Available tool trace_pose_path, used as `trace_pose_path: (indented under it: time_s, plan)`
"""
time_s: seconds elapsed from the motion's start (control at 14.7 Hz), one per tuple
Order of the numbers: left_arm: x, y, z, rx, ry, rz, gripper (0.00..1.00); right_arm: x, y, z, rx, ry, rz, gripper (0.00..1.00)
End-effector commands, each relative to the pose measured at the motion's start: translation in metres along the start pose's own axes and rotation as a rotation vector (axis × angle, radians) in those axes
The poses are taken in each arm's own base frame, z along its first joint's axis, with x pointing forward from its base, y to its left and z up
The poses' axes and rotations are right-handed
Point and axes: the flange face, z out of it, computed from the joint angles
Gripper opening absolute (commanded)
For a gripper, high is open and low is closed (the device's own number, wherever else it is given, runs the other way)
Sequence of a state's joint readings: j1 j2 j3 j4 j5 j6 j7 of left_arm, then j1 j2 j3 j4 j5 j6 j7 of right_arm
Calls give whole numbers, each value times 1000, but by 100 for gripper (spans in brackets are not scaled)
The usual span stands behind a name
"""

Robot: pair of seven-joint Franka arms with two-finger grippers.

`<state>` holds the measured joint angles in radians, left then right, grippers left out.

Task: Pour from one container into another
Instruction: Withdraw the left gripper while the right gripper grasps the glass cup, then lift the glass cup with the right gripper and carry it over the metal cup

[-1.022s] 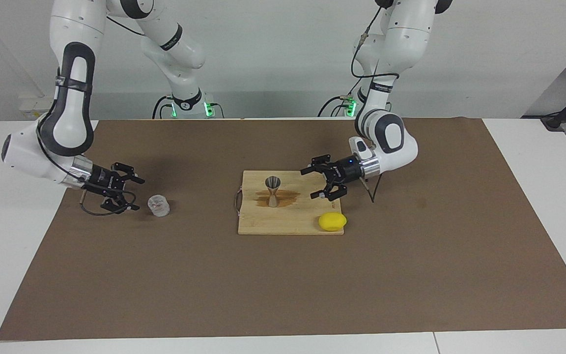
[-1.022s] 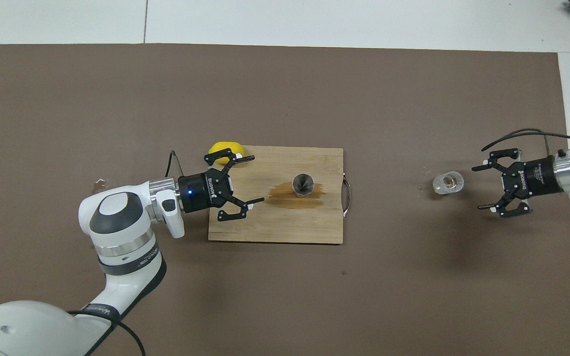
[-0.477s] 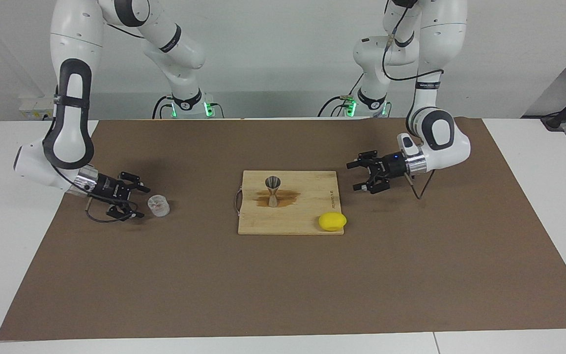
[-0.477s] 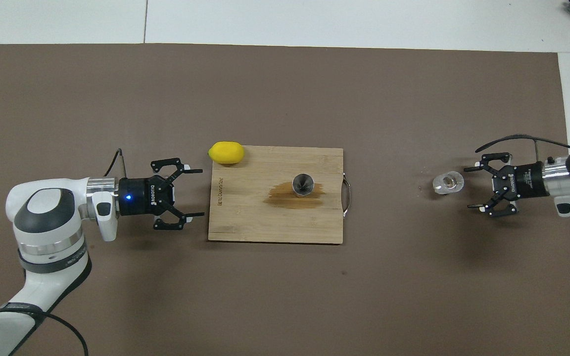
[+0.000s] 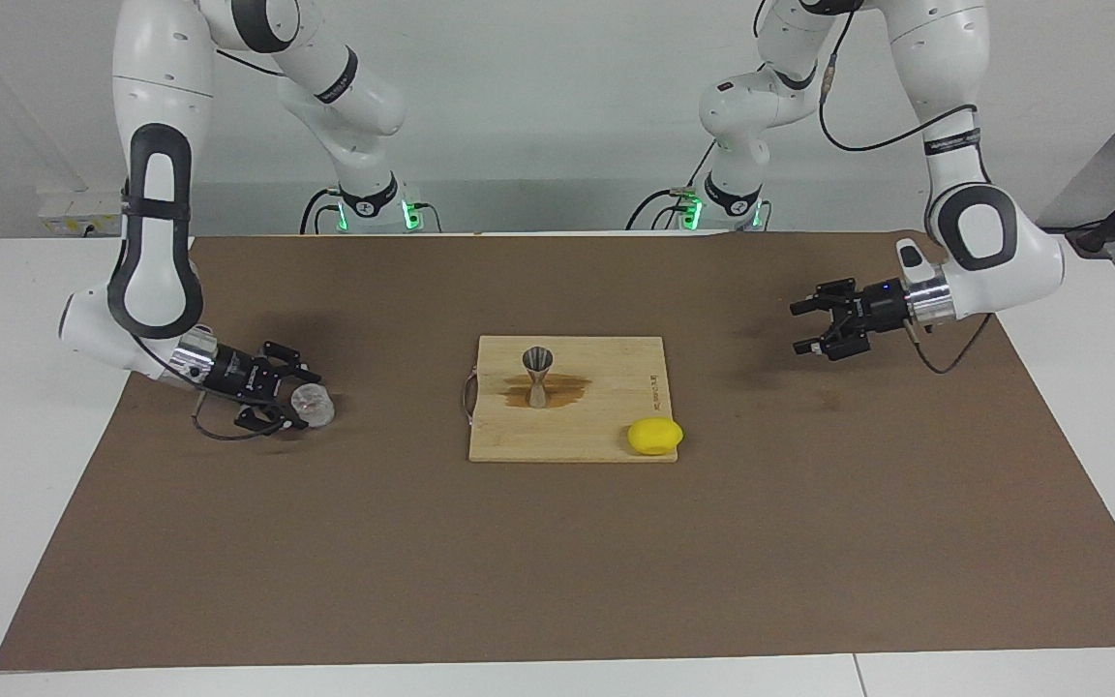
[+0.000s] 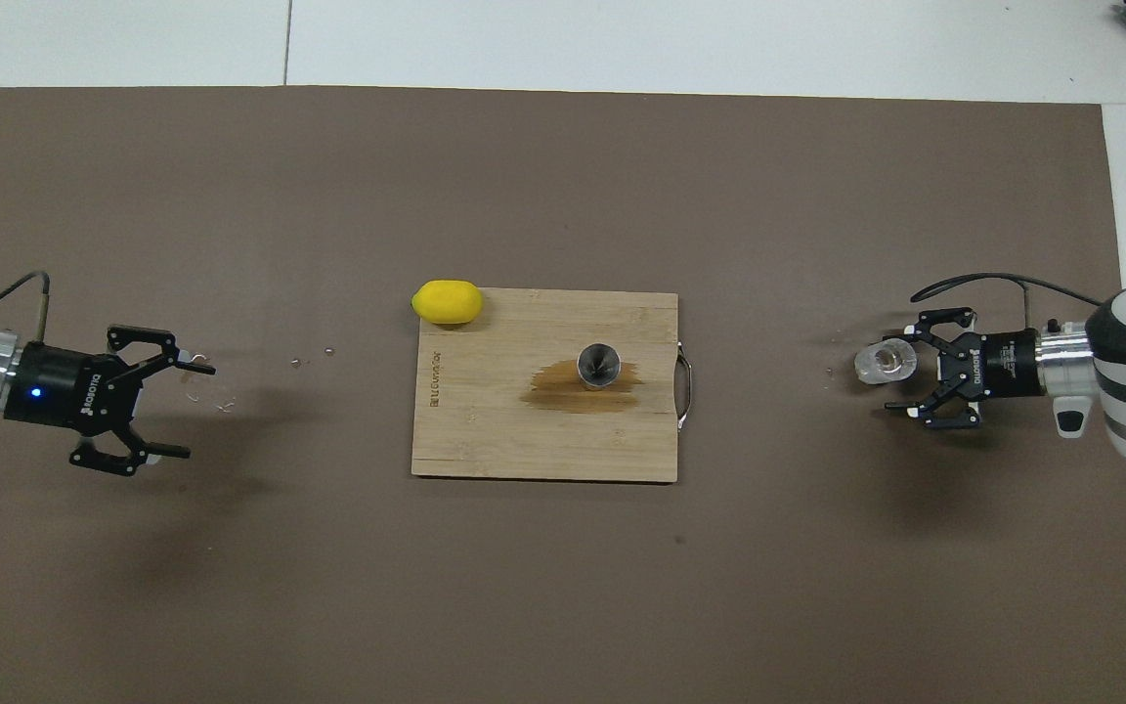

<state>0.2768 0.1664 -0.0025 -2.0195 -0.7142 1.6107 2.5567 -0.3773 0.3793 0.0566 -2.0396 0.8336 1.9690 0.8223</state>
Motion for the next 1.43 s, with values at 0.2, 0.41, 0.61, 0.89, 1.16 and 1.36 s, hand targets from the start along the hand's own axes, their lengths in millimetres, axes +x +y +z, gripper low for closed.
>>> trace_pose_path:
  time_s: [0.2, 0.41, 0.61, 0.89, 1.16, 1.36]
  plan:
    - [23, -16, -72, -138, -253, -21, 100, -8, 0, 0, 41, -17, -13, 69]
    - [57, -40, -104, -160, -361, -124, 100, -14, -5, -4, 43, -21, -25, 33]
    - [89, -60, -100, -173, -412, -252, 100, -34, -9, -11, 48, -22, -30, 0]
    - [99, -56, -102, -163, -413, -473, 100, -103, -14, -9, 40, 7, -79, 0]
    - [120, -59, -126, -119, -525, -718, 100, -182, -18, 21, 10, 60, -47, 0]
    - [150, -63, -141, -6, -618, -904, 100, -227, -21, 44, 7, 146, -20, 0]
